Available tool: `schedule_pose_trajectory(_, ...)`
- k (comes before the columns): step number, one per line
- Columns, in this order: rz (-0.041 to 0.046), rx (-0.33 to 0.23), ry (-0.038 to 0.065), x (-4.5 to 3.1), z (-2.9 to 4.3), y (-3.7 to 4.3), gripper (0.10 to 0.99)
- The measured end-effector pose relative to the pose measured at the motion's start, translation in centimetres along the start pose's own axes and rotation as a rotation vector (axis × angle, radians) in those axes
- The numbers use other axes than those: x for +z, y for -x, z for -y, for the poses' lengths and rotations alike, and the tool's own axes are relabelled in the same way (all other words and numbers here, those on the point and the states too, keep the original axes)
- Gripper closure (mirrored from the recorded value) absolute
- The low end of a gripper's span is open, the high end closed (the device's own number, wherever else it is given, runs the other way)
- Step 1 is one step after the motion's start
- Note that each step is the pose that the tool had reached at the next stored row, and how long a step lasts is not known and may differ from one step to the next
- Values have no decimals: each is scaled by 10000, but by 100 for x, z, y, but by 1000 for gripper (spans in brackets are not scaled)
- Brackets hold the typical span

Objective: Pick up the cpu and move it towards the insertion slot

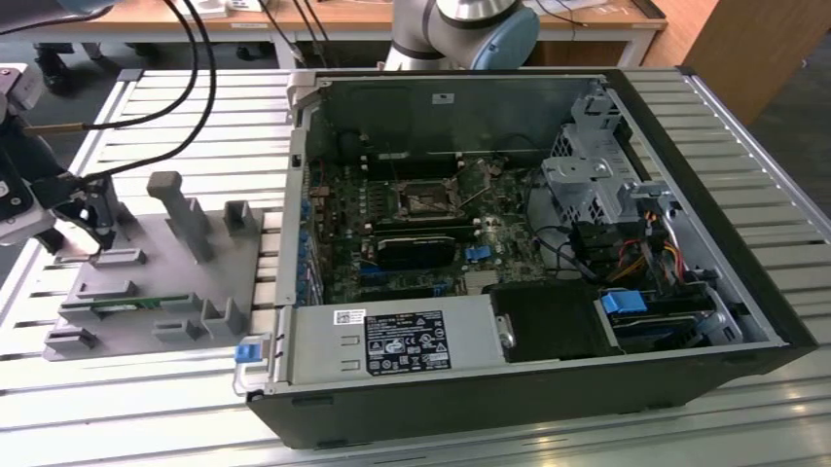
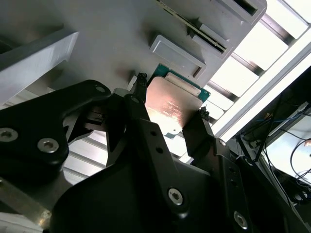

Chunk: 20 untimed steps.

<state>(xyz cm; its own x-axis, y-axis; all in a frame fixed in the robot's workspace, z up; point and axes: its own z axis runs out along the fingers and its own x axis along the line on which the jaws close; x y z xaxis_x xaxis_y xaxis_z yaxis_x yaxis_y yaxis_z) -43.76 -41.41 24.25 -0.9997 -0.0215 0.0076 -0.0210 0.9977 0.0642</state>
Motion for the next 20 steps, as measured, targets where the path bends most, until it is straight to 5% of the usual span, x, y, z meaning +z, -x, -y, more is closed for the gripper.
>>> schedule_pose_trajectory(20,1,0,0,-166,-11,-1,541)
